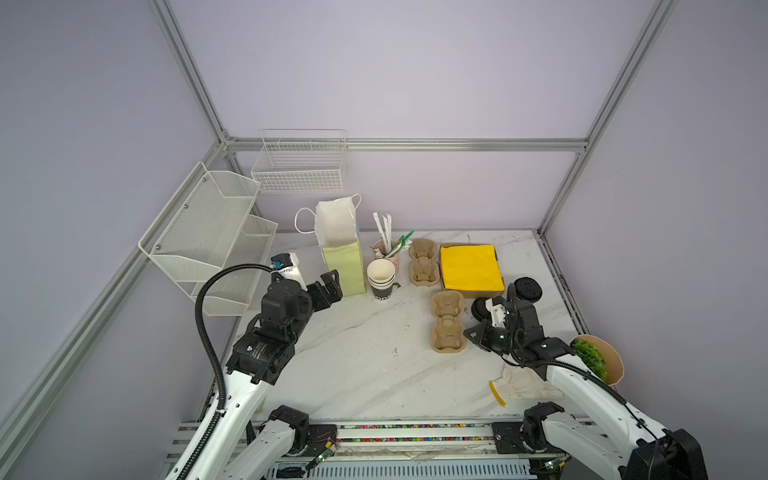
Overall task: Pack the takeout coffee
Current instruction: 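Pull the top carrier off the stack and set it nearer the robot, then release the carrier and raise the right gripper while the left gripper reaches the paper bag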
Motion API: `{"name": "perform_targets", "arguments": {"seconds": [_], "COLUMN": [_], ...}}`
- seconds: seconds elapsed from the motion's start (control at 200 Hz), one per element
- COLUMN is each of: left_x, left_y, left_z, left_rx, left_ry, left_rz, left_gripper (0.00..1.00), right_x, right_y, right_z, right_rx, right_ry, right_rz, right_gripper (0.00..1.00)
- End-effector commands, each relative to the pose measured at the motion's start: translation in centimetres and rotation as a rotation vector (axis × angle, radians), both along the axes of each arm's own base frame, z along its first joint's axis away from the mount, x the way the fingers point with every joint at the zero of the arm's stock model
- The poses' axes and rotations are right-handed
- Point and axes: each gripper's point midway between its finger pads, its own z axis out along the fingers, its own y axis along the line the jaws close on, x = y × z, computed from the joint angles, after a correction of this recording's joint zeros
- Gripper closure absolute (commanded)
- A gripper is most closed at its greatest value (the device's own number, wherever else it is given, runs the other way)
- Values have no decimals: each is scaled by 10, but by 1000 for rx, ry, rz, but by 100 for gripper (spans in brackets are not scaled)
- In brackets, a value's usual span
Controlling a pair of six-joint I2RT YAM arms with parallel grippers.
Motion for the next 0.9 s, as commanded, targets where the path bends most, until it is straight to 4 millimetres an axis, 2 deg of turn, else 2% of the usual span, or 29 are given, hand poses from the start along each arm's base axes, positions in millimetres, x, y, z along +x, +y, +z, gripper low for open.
{"name": "perform_targets", "arguments": {"seconds": [0.0, 0.21, 0.41, 0.5, 0.59, 0.65, 0.77, 0.895], "left_x": [1, 3, 5, 6, 7, 8, 9, 11], "left_y": [6, 6, 6, 6, 6, 5, 5, 3], "left_z": [1, -3, -5, -5, -6, -7, -6, 4], "left_rx": [-6, 1, 6, 8, 7, 7, 13, 5], "left_ry": [-11, -1, 6, 6, 10, 14, 21, 27], "left_rz": [32, 35, 38, 38, 39, 38, 35, 31], "left_gripper": [0, 0, 0, 0, 0, 0, 0, 0], "right_x": [12, 24, 25, 28, 32, 34, 36, 41], "right_y": [-3, -19, -35, -45, -47, -49, -50, -49], "right_z": [-7, -30, -38, -36, -26, -20, -15, -4], "right_rx": [-35, -146, -199, -248, -250, -255, -269, -272], "right_ry": [-15, 43, 94, 95, 72, 62, 56, 45], "right_rz": [-33, -97, -150, -167, -168, -175, -179, -171], "right_gripper": [100, 100, 100, 100, 100, 92, 69, 52]}}
